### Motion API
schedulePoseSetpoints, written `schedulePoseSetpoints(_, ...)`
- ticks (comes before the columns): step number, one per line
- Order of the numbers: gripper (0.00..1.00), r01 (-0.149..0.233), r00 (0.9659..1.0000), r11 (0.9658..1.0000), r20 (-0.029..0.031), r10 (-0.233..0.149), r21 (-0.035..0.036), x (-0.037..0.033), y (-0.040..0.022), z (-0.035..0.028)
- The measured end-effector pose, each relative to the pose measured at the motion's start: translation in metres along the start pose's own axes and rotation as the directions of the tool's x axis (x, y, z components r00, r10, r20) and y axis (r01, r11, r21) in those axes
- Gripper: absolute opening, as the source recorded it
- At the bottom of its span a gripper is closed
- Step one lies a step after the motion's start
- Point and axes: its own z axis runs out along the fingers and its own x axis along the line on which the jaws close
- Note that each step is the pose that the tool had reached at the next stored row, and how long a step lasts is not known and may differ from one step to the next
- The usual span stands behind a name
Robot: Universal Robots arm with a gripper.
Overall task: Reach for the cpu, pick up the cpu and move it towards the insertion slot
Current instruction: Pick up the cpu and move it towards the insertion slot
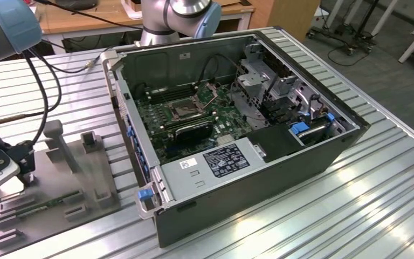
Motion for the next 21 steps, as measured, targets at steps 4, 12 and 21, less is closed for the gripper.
schedulePoseSetpoints(4, 0.55, 0.000, 1.0000, 1.0000, -0.0003, 0.000, 0.0002, 0.0000, 0.0001, -0.0034)
schedulePoseSetpoints(12, 0.55, 0.000, 1.0000, 1.0000, -0.0002, 0.000, 0.0001, 0.0000, 0.0001, -0.0043)
schedulePoseSetpoints(21, 0.55, 0.000, 1.0000, 1.0000, -0.0002, 0.000, 0.0002, 0.0000, 0.0003, -0.0094)
